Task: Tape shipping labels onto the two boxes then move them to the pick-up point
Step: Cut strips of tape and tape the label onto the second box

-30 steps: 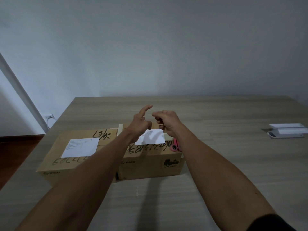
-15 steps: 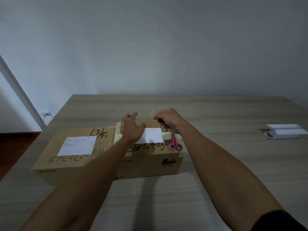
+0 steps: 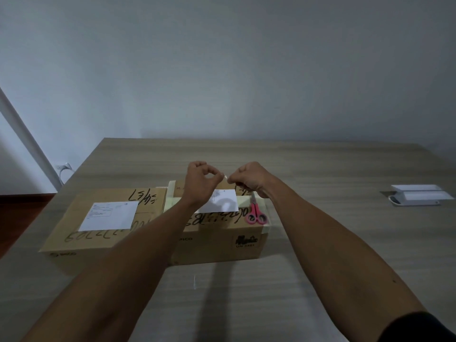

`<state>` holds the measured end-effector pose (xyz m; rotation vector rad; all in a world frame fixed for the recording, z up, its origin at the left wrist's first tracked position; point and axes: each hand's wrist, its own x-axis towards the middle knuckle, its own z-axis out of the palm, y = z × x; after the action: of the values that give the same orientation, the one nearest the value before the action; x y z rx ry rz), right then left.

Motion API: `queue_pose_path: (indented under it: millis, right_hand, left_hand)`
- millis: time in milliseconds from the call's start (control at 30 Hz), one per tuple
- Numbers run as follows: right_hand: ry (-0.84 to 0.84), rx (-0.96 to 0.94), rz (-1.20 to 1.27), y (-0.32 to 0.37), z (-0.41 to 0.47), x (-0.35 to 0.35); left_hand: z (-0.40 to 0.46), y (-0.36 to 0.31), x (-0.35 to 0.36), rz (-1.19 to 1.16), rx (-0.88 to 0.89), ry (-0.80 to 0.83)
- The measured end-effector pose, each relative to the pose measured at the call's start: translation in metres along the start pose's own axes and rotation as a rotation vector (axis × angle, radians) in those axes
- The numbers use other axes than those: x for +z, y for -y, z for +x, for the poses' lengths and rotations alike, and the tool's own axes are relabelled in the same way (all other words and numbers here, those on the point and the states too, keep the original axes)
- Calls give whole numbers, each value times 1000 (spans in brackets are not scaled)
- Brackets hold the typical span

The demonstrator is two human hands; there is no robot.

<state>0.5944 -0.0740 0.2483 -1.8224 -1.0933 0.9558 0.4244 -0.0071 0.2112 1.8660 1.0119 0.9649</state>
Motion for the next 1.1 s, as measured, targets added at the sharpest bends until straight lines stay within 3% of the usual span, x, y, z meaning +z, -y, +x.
queue_pose_path:
  millis: [100,333,700,867,1100]
  right_hand:
    - [26,17,-74,-3,0,-3]
    - [96,102,-250,-16,3,-5]
    - [288,176,-530,-40,8,-3]
    - [296,151,-592,-49,17,-3]
    - [340,157,-642,-52,24,-7]
  left_hand:
    - [-1,0,2,-73,5,18]
    - [-19,17,26,-227,-250,-6]
    - [-49,31,72,-183,-539,-190]
    - [-53,31,85,-98,-570,-259]
    - [-52,38,94,42,-580,-236]
